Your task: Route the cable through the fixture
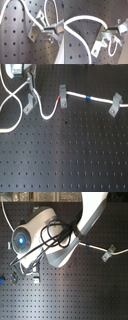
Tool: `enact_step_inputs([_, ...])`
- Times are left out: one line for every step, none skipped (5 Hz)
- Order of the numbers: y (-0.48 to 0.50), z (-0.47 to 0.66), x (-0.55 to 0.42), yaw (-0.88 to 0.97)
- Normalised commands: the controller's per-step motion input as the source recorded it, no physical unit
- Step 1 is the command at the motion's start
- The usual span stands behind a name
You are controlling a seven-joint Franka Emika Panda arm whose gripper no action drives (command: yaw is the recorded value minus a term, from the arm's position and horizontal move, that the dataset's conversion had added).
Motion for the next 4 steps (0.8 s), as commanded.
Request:
enact_step_inputs([0.251, -0.02, -0.125, 0.83])
enact_step_inputs([0.361, 0.11, -0.25, 0.67])
enact_step_inputs([0.15, 0.33, -0.091, 0.36])
enact_step_inputs([0.046, 0.34, -0.044, 0.14])
